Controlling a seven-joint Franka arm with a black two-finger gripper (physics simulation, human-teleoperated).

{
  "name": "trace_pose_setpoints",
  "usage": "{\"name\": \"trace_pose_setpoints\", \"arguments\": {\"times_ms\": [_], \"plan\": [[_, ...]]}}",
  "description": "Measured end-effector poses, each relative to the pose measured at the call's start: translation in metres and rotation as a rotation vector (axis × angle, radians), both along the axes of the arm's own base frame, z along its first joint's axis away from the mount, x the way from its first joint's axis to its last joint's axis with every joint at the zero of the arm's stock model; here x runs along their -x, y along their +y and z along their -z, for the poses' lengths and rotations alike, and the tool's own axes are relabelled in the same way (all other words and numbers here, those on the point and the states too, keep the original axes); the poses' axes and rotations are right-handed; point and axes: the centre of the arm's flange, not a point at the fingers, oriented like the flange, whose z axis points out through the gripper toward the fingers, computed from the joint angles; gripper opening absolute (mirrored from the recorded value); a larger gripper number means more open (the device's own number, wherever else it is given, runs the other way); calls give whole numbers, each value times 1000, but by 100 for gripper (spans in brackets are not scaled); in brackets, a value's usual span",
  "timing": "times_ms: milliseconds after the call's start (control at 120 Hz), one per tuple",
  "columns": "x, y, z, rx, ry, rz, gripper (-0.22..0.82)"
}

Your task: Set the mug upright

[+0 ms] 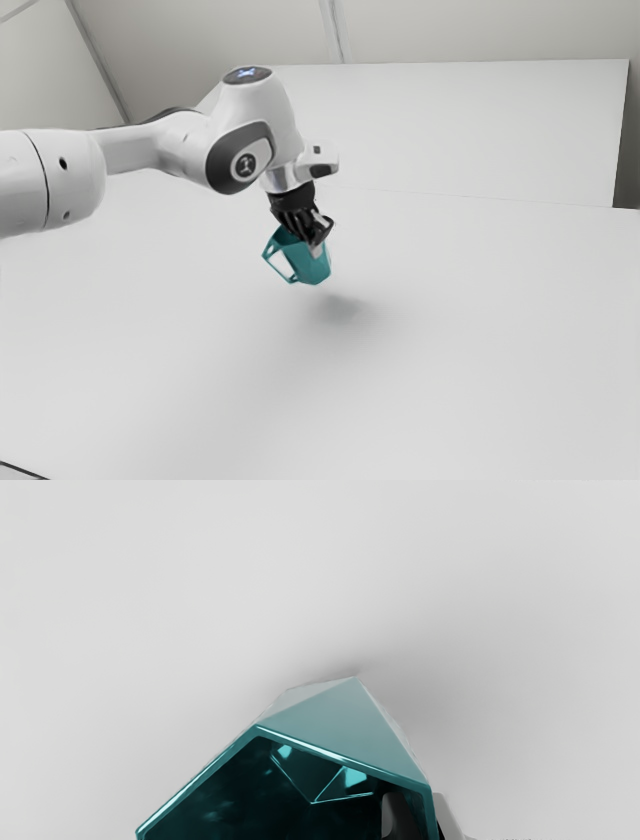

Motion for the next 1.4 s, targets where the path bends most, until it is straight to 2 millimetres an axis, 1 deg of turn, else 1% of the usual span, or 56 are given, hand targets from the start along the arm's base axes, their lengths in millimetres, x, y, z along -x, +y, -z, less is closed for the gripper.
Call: {"name": "trace_pose_setpoints", "arguments": {"times_ms": [42, 125, 233, 275, 308, 442, 525, 633, 775, 933, 1400], "plan": [[-2, 12, -2, -15, -4, -27, -18], [-4, 31, -3, -33, -2, -73, -18], [-5, 48, 3, -49, 7, -119, -18], [-1, 56, 8, -63, 13, -137, -18], [4, 59, 13, -76, 16, -146, -18], [25, 64, 24, -116, 14, -178, -18], [32, 64, 29, -121, 11, -194, -18], [36, 65, 35, -118, 2, -212, -18], [38, 72, 47, -108, -4, -242, -18], [44, 71, 61, -103, 2, -252, -18], [49, 72, 73, -110, 36, -281, -18]]}}
